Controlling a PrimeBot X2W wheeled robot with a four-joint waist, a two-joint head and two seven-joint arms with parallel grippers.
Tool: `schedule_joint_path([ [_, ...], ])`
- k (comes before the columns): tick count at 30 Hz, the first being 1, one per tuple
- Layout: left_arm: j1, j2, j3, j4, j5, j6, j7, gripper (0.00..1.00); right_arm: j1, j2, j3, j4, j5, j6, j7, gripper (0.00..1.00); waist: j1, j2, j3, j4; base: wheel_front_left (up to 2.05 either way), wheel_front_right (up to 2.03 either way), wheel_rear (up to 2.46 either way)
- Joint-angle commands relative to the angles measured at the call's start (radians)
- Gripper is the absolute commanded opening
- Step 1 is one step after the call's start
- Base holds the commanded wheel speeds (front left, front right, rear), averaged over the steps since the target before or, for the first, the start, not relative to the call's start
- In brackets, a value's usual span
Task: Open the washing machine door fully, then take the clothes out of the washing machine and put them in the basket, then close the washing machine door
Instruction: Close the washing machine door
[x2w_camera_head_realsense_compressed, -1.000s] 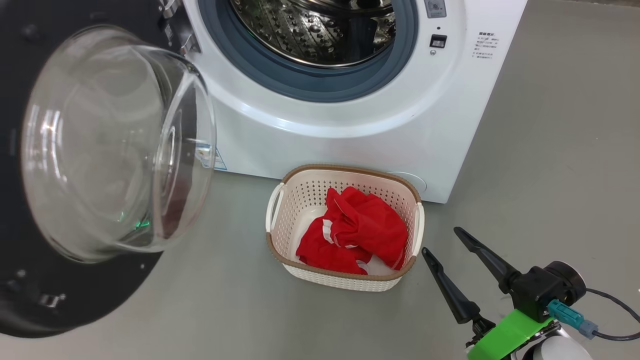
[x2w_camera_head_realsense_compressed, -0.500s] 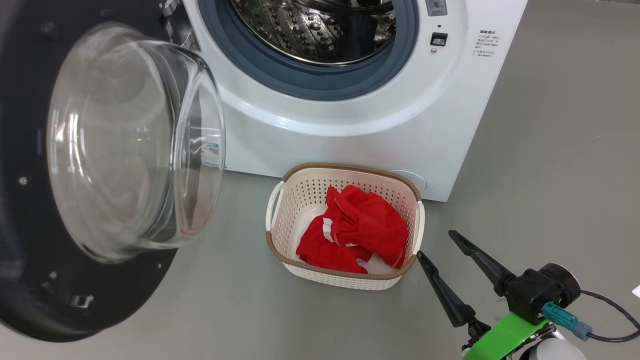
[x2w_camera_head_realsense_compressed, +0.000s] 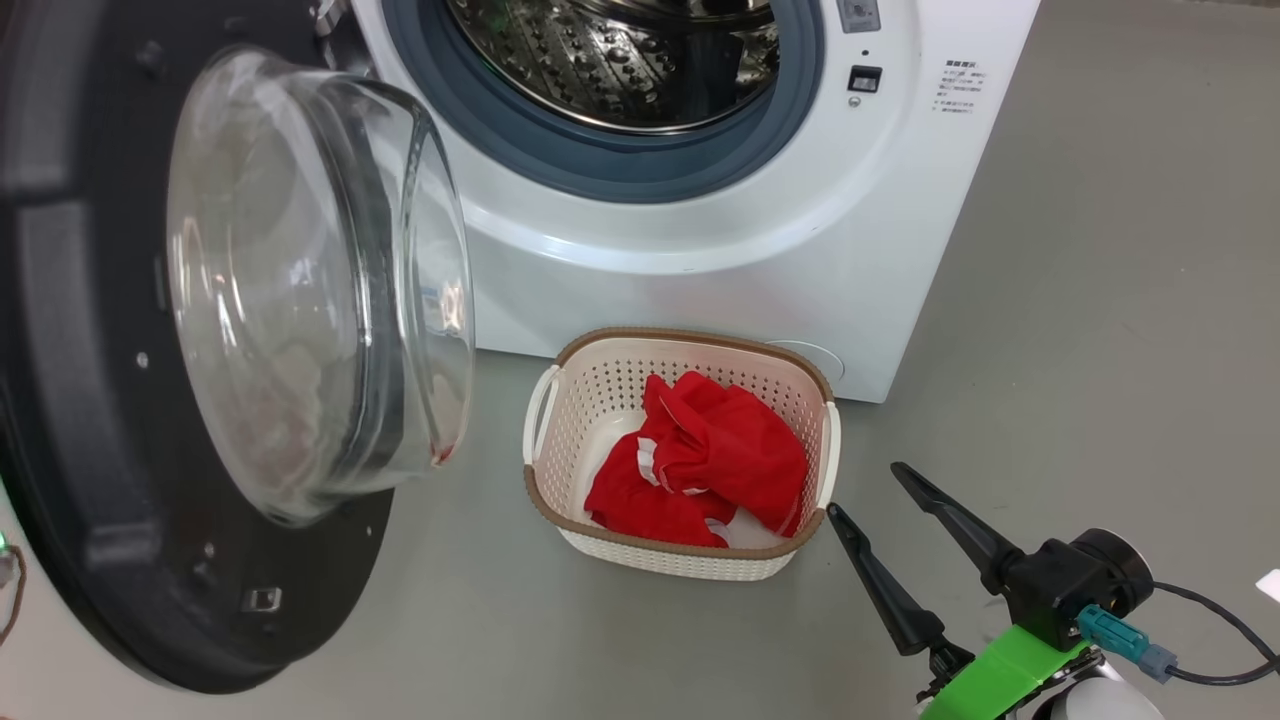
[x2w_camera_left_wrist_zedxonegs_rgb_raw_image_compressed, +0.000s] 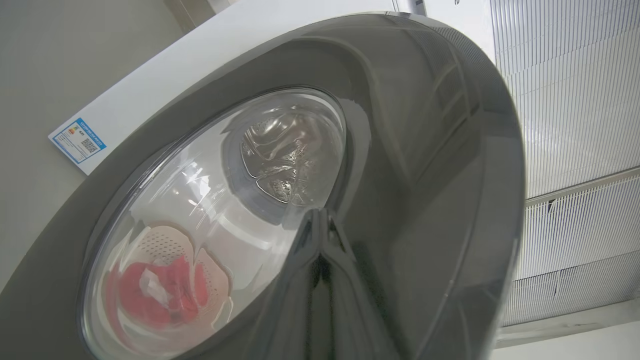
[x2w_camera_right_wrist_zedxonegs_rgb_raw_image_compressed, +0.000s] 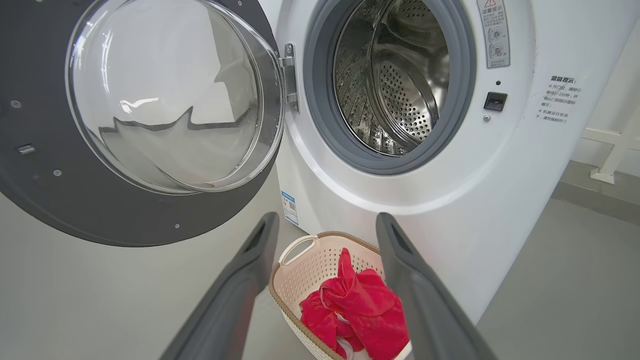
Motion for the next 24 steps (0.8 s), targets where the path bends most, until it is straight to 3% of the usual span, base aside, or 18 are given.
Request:
schedule_joint_path([
  [1,0.012,0.024,0.009,-0.055,-0.017,0.011,0.018,0.00,-0.021,-0.003,0.015,-0.020,-0.013,0.003,-0.006,1.00,0.0000,0.0000,0.001,-0.005,0.00,0.00,0.00],
  [11,0.065,-0.039,-0.029,-0.159,-0.044,0.045,0.030,0.00,-0.024,0.010,0.020,-0.014,-0.014,0.003,-0.006,1.00,0.0000,0.0000,0.006,-0.043,0.00,0.00,0.00],
  [24,0.113,-0.058,-0.101,-0.266,-0.108,0.071,-0.001,0.00,-0.038,0.024,0.020,-0.016,-0.013,0.003,-0.006,1.00,0.0000,0.0000,0.030,-0.110,0.00,0.00,0.00],
])
